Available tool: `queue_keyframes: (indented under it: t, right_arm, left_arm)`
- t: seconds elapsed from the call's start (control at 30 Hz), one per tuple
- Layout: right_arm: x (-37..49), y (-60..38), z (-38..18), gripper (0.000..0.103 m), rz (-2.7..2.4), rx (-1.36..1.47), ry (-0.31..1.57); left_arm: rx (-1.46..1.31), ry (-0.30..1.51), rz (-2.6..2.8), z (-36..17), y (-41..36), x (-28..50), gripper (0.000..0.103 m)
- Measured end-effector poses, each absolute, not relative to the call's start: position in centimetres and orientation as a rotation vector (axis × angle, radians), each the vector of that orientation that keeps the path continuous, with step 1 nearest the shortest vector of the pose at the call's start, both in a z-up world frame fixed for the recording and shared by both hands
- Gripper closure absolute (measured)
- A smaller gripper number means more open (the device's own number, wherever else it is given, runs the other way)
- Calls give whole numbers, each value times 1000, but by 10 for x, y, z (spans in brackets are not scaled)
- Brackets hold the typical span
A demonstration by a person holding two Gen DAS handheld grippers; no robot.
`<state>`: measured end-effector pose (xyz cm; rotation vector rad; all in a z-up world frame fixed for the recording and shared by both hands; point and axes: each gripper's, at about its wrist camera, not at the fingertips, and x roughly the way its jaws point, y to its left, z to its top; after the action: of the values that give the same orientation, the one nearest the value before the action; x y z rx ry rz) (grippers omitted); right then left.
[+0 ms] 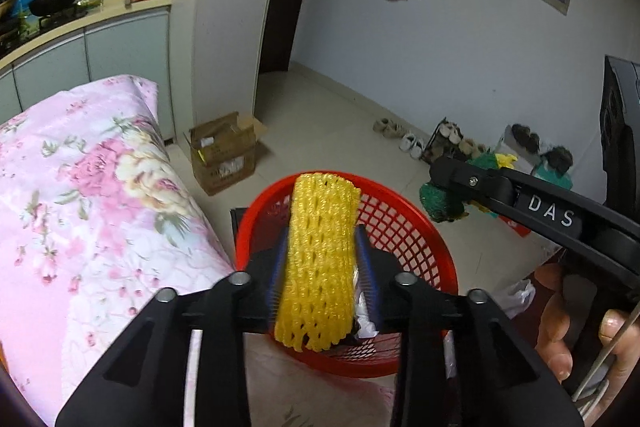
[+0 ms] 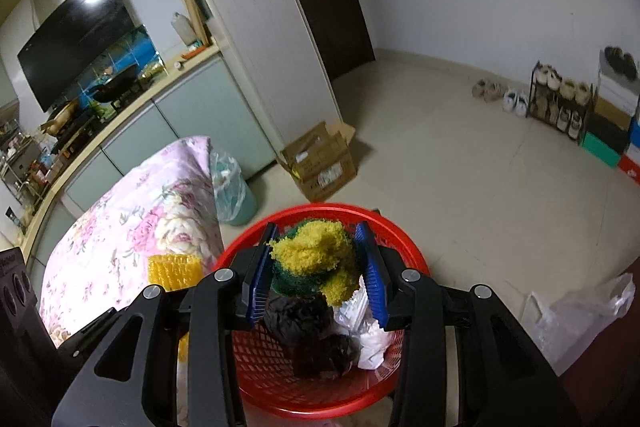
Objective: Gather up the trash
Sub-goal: 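Open both tools to drop the foam net and scrubber into the basket, then move both tools back over the bed toward the white mesh bag and sponge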
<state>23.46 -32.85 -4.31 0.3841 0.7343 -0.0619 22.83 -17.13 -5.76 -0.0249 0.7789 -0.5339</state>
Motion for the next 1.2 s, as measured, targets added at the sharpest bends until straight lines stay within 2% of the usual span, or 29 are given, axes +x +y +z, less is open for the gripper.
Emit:
queue_keyframes:
  t: [0.13, 0.23, 0.33, 0.8, 0.9, 1.2]
  right_arm:
    - [238, -334, -48, 46, -65, 421, 755]
    - [237, -336, -47, 45, -77, 423, 753]
    - [235, -338, -46, 43, -84, 428, 745]
    - [213, -321, -14, 43, -49, 378, 623]
    - [208, -312, -8, 38, -32, 360, 598]
    - [196, -279, 0, 36, 51, 279, 562]
  left_arm:
    - [-22, 785, -535, -61, -175, 228, 47]
    - [-20, 783, -529, -60, -173, 227, 36]
    - [-40, 763, -513, -54, -166, 223, 30]
    - [-63, 662, -396, -29, -116, 199, 28]
    - [-68, 637, -365, -22, -101, 190, 28]
    - [-61, 569, -257, -5, -61, 164, 27]
